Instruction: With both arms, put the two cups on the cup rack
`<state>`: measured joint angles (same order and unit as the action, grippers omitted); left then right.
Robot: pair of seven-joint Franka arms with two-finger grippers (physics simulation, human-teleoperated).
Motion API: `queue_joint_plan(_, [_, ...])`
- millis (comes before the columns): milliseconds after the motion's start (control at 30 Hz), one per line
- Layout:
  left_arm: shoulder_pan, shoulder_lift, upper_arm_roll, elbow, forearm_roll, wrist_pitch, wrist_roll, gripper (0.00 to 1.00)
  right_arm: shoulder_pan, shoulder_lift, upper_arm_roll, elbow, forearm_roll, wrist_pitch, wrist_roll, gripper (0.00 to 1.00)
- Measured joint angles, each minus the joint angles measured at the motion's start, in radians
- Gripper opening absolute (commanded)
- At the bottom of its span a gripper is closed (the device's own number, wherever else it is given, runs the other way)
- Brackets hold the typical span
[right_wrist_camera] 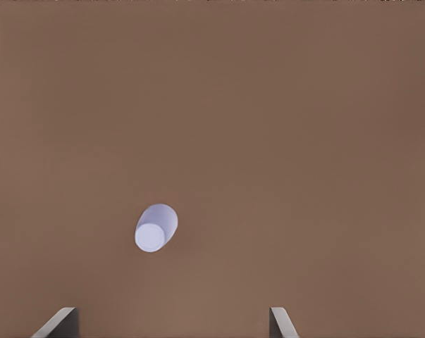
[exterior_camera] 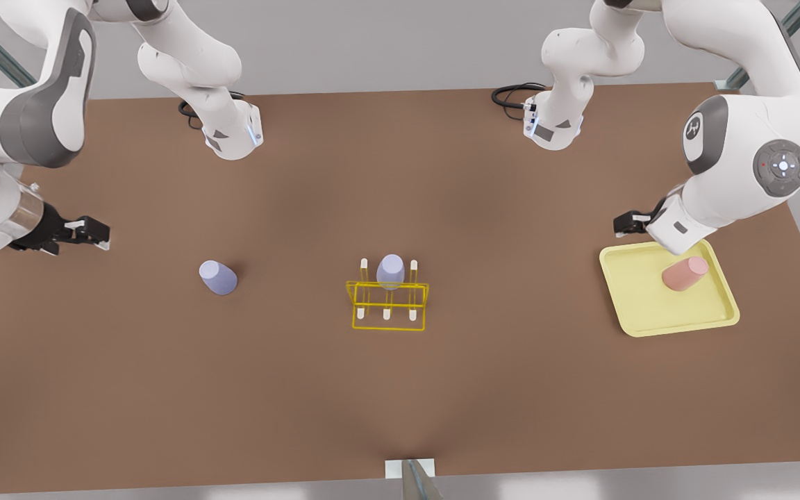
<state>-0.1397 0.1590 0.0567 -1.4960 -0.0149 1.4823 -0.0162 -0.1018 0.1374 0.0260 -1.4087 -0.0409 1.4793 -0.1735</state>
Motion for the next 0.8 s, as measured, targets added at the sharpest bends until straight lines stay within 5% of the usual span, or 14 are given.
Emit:
queue_joint_plan(133, [-0.010,0.012,0.064,-0.057,-0.001,0.039,0.005,1.00,0.012,0.038,0.005,-0.066,-0.001,0.039,-0.012,1.00])
queue_joint_plan(400, [0.389,0.355,0.112,-0.108,-0.107,0.357,0.169,1.00,0.078,0.052,0.009,-0.545,0.002,0.497,-0.024,1.00])
queue_joint_plan(600, [0.421,0.311,0.127,-0.279,-0.104,0.576,0.338,1.00,0.078,-0.016,0.010,-0.778,0.006,0.745,-0.001,1.00])
queue_joint_plan(800, [0.425,0.277,0.151,-0.396,-0.078,0.693,0.476,1.00,0.118,0.030,0.011,-0.827,0.006,0.875,0.045,1.00])
